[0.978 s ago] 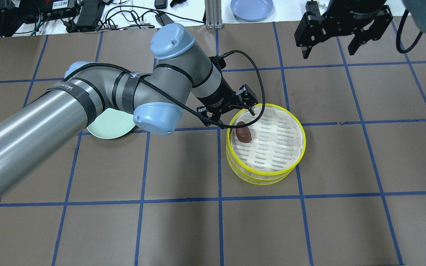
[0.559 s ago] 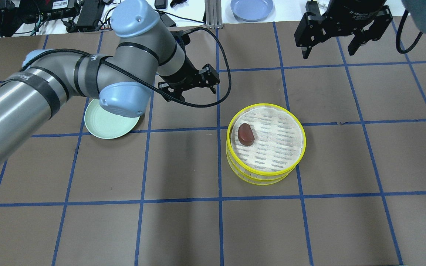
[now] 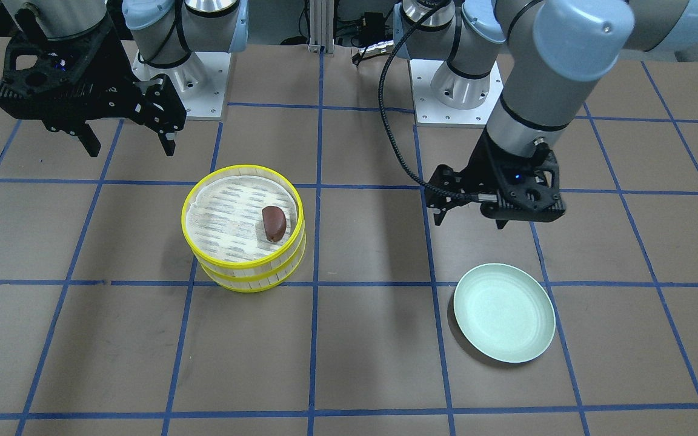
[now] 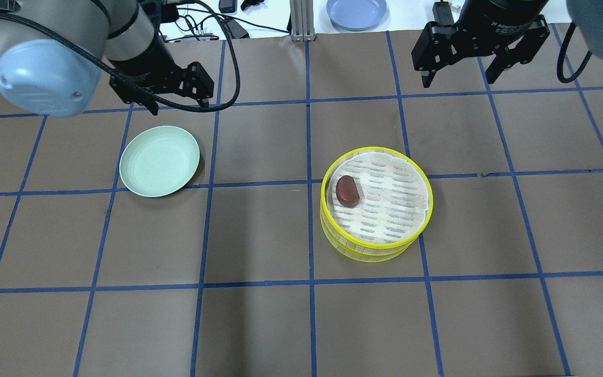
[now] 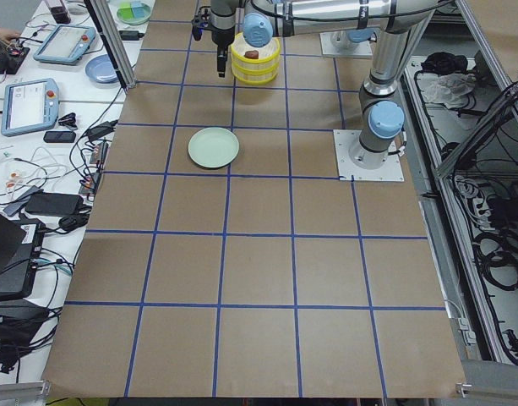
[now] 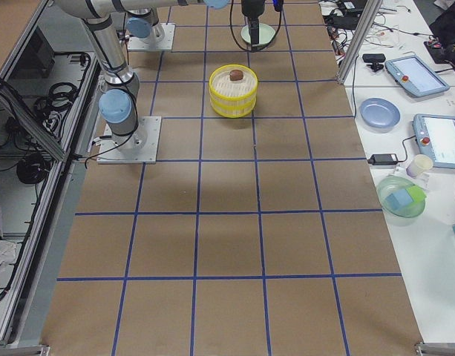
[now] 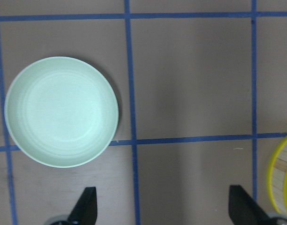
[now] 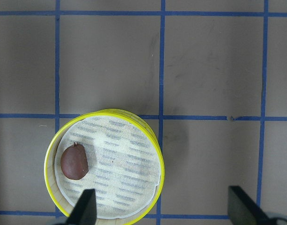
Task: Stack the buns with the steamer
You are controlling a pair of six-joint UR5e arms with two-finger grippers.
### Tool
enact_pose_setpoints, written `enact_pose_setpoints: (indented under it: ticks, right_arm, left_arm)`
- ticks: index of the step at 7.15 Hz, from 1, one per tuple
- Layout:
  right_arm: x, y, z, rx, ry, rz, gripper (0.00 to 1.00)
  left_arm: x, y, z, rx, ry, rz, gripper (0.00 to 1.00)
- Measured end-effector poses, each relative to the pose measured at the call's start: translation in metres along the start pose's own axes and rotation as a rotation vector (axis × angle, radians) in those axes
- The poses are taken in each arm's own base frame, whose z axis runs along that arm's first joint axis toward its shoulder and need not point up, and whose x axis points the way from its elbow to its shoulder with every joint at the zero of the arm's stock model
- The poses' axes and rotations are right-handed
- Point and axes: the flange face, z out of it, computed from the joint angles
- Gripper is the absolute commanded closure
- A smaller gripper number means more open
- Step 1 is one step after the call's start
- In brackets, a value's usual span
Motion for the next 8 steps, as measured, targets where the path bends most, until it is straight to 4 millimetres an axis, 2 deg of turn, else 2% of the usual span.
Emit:
enact_pose_setpoints:
  ticks: [1, 2, 8]
  right_arm:
    - [0.000, 0.002, 0.000, -0.001, -0.001, -0.001, 0.00]
    - [0.000, 0.002, 0.000, -0.002, 0.001, -0.001, 0.00]
    - [0.001, 0.005, 0.000, -0.005, 0.010, -0.003, 0.00]
  left_arm:
    - [-0.013, 0.010, -0.020, -0.003, -0.048, 0.025, 0.00]
    - [-0.018, 0.019, -0.029, -0.010, -0.069, 0.032, 0.00]
    - [-0.021, 0.036, -0.041, -0.006, -0.051, 0.025, 0.00]
